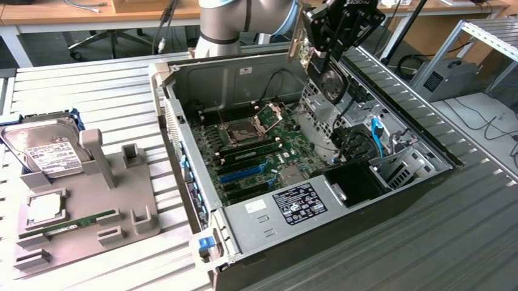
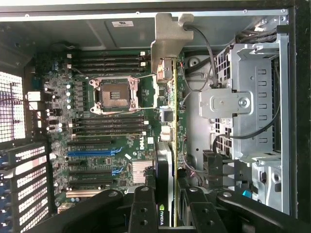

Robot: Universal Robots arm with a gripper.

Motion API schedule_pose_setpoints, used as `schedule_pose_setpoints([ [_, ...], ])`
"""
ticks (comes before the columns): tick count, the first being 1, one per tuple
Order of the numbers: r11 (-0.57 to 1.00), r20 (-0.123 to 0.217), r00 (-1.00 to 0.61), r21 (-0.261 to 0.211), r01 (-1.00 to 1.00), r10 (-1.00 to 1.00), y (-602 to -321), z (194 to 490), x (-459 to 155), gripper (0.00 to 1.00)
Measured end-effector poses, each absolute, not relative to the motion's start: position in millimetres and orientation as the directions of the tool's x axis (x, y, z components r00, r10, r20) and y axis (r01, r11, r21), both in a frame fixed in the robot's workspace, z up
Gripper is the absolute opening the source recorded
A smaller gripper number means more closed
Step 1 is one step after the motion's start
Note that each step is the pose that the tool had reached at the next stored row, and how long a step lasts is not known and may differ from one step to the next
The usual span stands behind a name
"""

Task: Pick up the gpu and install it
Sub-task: 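Pick up the gpu and move the gpu toward the slot, then insert the gpu into the slot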

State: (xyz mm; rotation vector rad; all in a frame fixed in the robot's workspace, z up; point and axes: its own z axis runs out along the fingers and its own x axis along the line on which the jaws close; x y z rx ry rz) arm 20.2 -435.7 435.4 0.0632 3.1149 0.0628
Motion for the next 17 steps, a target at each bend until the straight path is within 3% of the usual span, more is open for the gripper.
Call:
schedule_pose_setpoints([
  [17,0.998,-0.025,-0.999,0.041,0.040,0.041,-435.7,435.3,25.0,0.27],
])
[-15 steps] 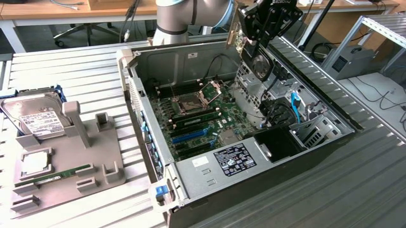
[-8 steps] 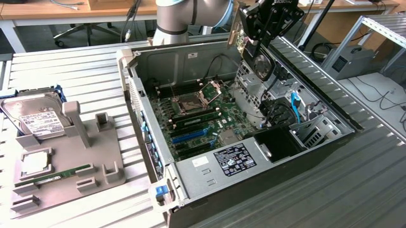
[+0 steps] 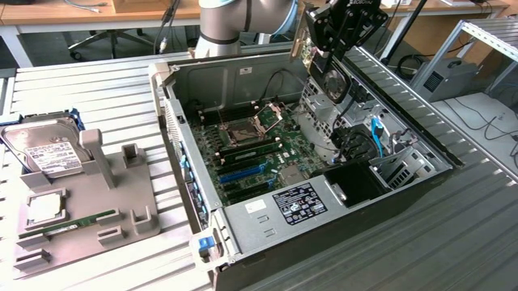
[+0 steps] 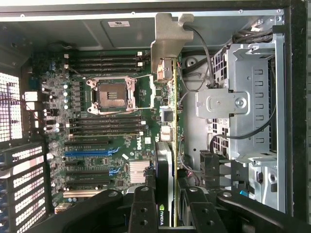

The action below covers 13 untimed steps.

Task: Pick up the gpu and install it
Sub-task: 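Insert the gpu into the slot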

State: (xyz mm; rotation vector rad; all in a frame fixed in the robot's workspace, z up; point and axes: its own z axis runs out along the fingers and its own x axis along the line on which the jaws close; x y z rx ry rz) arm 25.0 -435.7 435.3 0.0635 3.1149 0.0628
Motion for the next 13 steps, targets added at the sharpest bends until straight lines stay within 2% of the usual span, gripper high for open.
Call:
schedule_pose_setpoints([
  [5,0.999,-0.025,-0.999,0.041,0.022,0.023,-435.7,435.4,25.0,0.27],
  [13,0.992,-0.025,-0.993,0.041,-0.119,-0.118,-435.5,435.3,25.0,0.27],
])
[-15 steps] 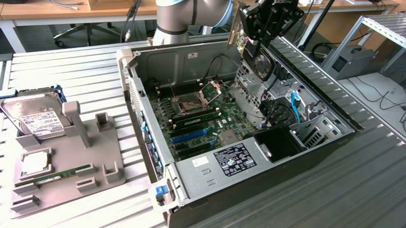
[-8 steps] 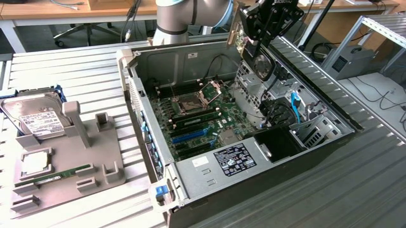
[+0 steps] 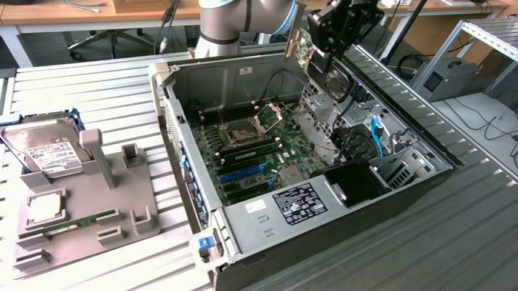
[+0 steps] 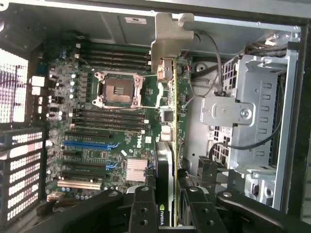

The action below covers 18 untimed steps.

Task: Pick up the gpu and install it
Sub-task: 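Insert the gpu into the slot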

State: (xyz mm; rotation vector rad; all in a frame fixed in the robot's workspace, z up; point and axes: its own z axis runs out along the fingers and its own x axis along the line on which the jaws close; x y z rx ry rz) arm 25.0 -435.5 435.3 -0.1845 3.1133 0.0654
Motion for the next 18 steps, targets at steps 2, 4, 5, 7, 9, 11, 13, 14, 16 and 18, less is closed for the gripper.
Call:
schedule_pose_setpoints([
  [2,0.987,-0.025,-0.988,0.041,-0.155,-0.154,-435.4,435.3,25.0,0.27],
  [4,0.981,-0.025,-0.982,0.040,-0.189,-0.188,-435.3,435.3,25.0,0.27],
  [5,0.978,-0.025,-0.978,0.040,-0.207,-0.206,-435.3,435.3,25.0,0.27],
  [7,0.968,-0.025,-0.969,0.040,-0.247,-0.246,-435.2,435.3,25.0,0.27],
  [9,0.958,-0.025,-0.959,0.040,-0.283,-0.282,-435.2,435.3,25.0,0.27],
  [11,0.948,-0.025,-0.949,0.040,-0.316,-0.316,-435.1,435.3,25.0,0.27],
  [13,0.936,-0.025,-0.936,0.040,-0.351,-0.350,-435.1,435.3,25.0,0.27],
  [14,0.932,-0.025,-0.933,0.040,-0.359,-0.359,-435.1,435.3,25.0,0.27],
  [16,0.932,-0.025,-0.933,0.041,-0.360,-0.360,-435.1,435.2,25.0,0.27],
  [18,0.932,-0.025,-0.933,0.041,-0.360,-0.360,-435.1,435.2,25.0,0.27],
])
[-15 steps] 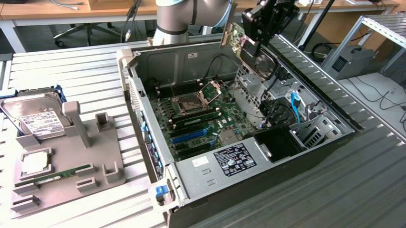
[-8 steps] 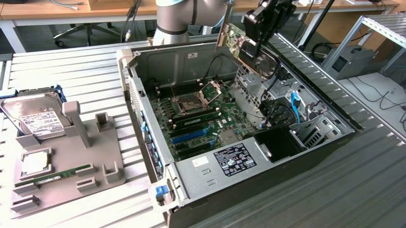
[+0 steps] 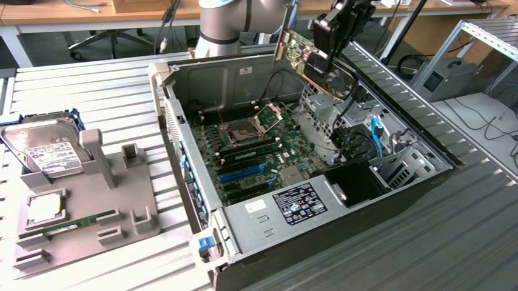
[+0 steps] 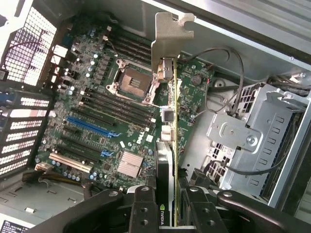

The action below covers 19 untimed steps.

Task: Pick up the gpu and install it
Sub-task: 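Insert the gpu into the slot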

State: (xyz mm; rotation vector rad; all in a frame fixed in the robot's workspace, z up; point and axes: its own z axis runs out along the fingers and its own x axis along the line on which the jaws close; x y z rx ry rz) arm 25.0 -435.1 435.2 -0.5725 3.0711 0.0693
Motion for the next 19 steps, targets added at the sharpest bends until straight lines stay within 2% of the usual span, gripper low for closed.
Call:
schedule_pose_setpoints([
  [7,0.928,-0.025,-0.929,0.040,-0.371,-0.370,-435.0,435.2,25.0,0.27],
  [19,0.795,-0.025,-0.796,0.040,-0.605,-0.605,-435.0,435.2,25.0,0.27],
])
